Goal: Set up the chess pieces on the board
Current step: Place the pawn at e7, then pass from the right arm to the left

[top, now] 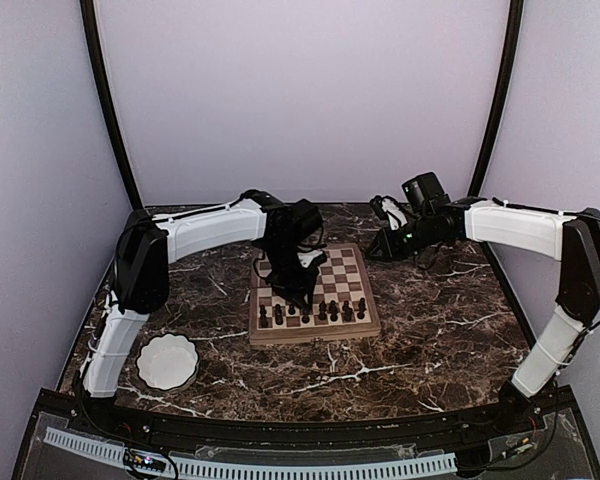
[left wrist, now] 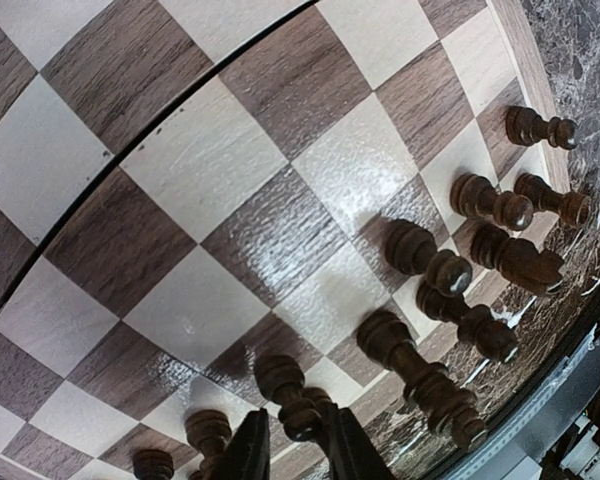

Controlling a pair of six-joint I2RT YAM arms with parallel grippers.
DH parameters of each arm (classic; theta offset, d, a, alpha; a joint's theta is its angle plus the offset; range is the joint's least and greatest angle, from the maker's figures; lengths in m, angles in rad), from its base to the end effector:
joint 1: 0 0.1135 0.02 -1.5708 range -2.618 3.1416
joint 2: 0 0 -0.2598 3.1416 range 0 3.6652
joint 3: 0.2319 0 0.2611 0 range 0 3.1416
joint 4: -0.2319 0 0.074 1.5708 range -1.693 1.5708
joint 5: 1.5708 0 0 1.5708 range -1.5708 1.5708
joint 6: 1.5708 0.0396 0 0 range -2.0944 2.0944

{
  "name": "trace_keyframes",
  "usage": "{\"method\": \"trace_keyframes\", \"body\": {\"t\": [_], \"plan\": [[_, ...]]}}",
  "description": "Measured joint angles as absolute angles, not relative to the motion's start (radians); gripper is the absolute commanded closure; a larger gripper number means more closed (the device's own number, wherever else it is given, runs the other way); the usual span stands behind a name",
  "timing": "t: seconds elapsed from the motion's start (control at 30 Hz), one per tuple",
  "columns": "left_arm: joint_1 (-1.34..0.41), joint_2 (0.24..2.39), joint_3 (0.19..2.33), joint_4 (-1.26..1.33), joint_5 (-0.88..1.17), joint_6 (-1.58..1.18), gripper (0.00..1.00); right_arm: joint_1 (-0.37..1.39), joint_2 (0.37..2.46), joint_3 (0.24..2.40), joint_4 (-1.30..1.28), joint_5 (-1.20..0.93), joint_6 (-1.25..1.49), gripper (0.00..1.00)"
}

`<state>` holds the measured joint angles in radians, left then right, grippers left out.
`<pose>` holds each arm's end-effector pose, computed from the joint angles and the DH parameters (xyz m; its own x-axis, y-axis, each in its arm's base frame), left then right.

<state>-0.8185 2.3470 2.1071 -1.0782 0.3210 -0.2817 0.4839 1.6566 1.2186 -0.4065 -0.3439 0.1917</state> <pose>0.3264 -0.3670 0.1888 -0.8431 0.5148 -0.1552 0.5334 0.7640 -0.3630 0.3229 0.1848 0.2357 -0.7709 -0.2025 -0.6039 -0.4984 0.7821 0.3740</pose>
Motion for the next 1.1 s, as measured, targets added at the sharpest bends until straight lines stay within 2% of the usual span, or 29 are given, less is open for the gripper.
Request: {"method": "trace_keyframes", "body": {"t": [0.53,0.57,0.63,0.67,0.97,1.1], "plan": [[-0.787,2.336,2.18,-1.084,0.294,-0.29,0.69,0.483,1.642,1.219,-0.408,-0.353,0.192,0.96],[-0.781,2.329,2.18,-1.083,0.292,-0.289,0.31,0.483,1.637,1.219,-0.408,-0.356,0.192,0.96],[-0.763,2.31,2.195,-1.084,0.281,-0.282,0.05,0.483,1.625,1.219,-0.408,-0.364,0.194,0.96],[-0.755,2.297,2.204,-1.078,0.274,-0.279,0.02,0.483,1.62,1.22,-0.408,-0.367,0.195,0.96],[-0.686,2.067,2.309,-0.895,0.382,-0.239,0.01,0.483,1.616,1.268,-0.421,-0.393,0.203,0.96],[-0.688,2.012,2.364,-0.838,0.312,-0.202,0.01,0.483,1.611,1.283,-0.428,-0.402,0.203,0.95]]}}
